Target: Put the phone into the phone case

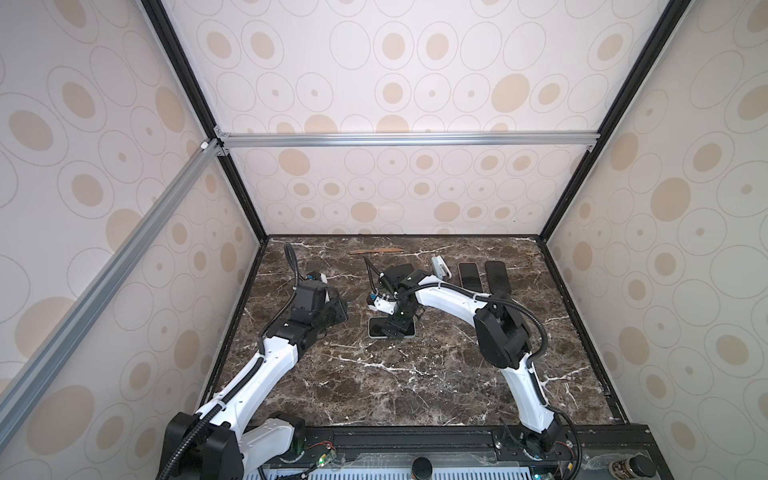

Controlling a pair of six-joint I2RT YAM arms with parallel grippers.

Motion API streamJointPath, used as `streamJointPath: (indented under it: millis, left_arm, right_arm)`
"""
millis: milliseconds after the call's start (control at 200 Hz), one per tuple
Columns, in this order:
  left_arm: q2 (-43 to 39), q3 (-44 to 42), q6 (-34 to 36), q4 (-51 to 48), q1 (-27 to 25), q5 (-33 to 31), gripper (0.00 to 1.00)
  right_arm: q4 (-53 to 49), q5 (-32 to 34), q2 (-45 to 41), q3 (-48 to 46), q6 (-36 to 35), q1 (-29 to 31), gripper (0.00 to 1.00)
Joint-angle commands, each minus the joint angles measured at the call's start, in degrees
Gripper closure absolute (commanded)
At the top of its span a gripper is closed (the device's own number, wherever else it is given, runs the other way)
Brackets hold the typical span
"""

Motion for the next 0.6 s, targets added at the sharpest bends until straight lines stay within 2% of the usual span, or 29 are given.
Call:
streamJointPath:
  millis: [0,125,170,200,285,355,440,510,555,590]
  left_arm:
    - [-0.9,0.5,-0.3,-2.0,0.3,-1.6,0.73]
    - [-0.9,0.7,-0.5,-1.5,0.5,-1.4,0.72]
    - [-0.8,0.6,-0.6,-1.3,0.4,-1.2,0.72]
    - [-0.7,0.8,-0.7,-1.2,0.3,-1.2,0.72]
    - [-0.7,0.7,-0.7,-1.0,0.4,-1.0,0.72]
    - [-0.9,0.6,-0.9,-1.0,0.3,-0.9,0.72]
    - [-1.4,0.2,-1.1,-0.9,0.4,-0.8,0.72]
    - [-1.1,-0.1,-1.1,-0.9,0.4,0.0,0.72]
    - [-0.9,-0.4,-1.0,-1.2,0.4,0.5,0.72]
    - [-0.7,-0.7,-1.0,-1.2,0.4,0.9,0.72]
  right_arm:
    - [-4.2,0.7,4.0,2.1,-2.8,0.0,0.0]
    - [-5.8,0.1,5.7,4.1,-2.9,0.1,0.0]
    - [-6.0,0.5,6.1,4.6,-2.4,0.2,0.03]
    - [-6.2,1.5,6.5,5.2,-1.5,0.4,0.07]
    - [-6.4,5.0,7.4,7.1,3.7,0.2,0.28]
    - [-6.2,7.9,7.6,8.4,10.6,-0.6,0.34]
    - [-8.5,11.5,8.1,11.3,21.5,-1.6,0.37]
    - [-12.5,11.0,8.3,13.3,29.1,-2.1,0.37]
    - [-14.0,10.5,7.7,12.6,33.4,-2.0,0.33]
    - [-14.6,9.0,7.0,11.5,35.8,-2.1,0.26]
